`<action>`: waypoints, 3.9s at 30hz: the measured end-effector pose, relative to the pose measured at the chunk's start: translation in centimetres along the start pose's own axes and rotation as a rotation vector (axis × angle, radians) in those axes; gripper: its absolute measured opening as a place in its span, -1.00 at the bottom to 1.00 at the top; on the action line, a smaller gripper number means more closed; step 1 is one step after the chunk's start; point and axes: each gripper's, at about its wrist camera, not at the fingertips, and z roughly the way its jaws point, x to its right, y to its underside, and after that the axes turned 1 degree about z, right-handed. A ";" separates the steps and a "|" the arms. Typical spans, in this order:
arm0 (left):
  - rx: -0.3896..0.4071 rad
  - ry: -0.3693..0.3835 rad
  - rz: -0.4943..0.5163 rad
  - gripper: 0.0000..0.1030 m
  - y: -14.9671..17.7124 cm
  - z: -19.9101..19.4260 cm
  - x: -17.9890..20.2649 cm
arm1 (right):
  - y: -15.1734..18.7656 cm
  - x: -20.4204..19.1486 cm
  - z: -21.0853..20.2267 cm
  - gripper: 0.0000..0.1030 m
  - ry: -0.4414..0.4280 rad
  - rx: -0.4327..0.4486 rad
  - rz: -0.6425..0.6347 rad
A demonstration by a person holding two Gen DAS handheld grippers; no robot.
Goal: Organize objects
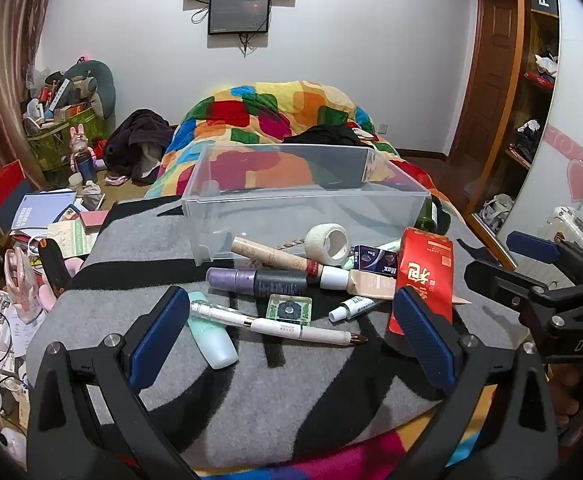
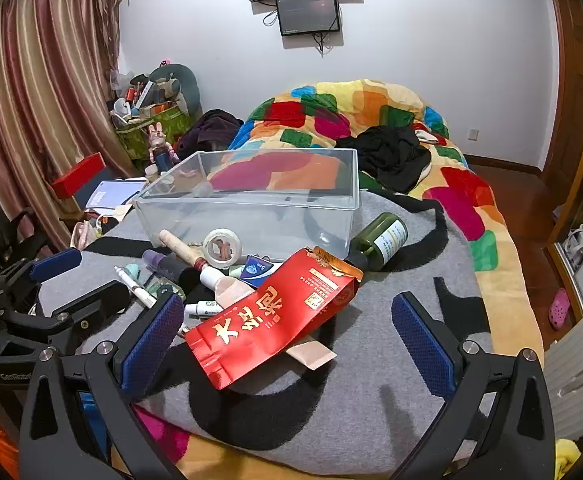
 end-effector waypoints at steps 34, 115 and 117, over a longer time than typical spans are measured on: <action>0.002 0.023 0.008 1.00 0.0 -0.2 0.6 | -0.1 -0.1 0.0 1.00 0.004 -0.001 0.005; -0.030 -0.084 -0.103 -0.52 1.6 2.9 -7.1 | -0.5 4.3 3.8 0.03 0.118 -0.060 0.134; -0.001 -0.070 -0.098 -0.52 0.7 2.3 -6.9 | -1.1 3.9 3.2 0.03 0.103 -0.036 0.130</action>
